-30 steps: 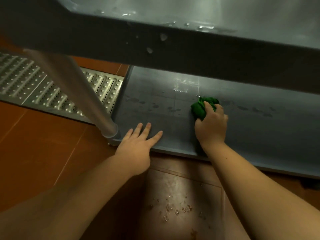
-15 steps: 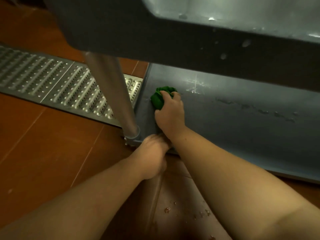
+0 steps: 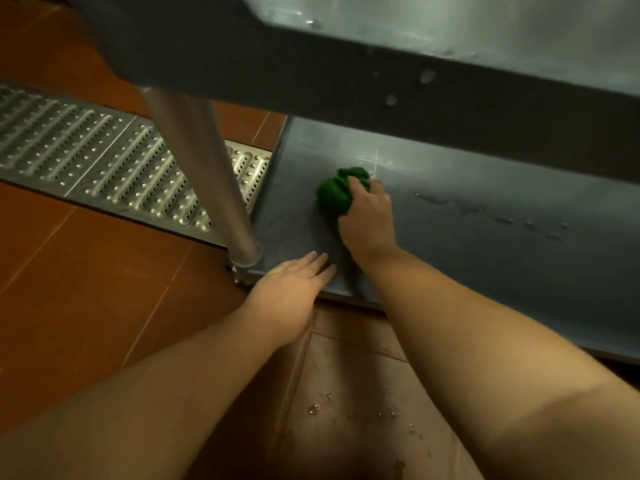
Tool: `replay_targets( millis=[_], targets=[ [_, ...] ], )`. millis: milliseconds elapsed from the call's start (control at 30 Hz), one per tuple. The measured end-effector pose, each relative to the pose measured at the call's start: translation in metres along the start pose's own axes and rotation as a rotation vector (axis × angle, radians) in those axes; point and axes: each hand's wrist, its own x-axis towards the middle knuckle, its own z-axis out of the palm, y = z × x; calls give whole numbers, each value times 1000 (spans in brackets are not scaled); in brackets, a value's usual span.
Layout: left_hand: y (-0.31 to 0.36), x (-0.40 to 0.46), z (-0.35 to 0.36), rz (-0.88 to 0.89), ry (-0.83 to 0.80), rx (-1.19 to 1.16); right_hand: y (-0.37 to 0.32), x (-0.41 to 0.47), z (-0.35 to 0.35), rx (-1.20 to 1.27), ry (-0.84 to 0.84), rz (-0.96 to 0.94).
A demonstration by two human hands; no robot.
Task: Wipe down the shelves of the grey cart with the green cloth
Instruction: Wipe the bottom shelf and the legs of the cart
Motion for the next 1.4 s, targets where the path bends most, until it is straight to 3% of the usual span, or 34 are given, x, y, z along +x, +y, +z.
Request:
replay_targets(
  millis=[133,333,433,767,900,1033,1167,1400],
  targets=[
    [33,4,-3,-145,-37,7,72,-6,-41,-53,4,61],
    [114,60,-1,-158,8,-65,144,-27,-80,-47,23,76],
    [152,88,10,-268,-109,-95,163,-32,-93,-42,-14,41],
    [182,109,16,-446,-148,62,317,-44,-182,-130,51,218],
    [248,148,14,-288,-43,37,349,-50,-200,-126,68,240],
    [327,191,29,-274,-185,-75,353,-50,-201,-127,52,218],
    [326,197,39,-303,-157,-42,387,-50,-221,-155,50,233],
    [321,205,41,-299,-129,-42,483,-72,-283,-292,141,508]
  ],
)
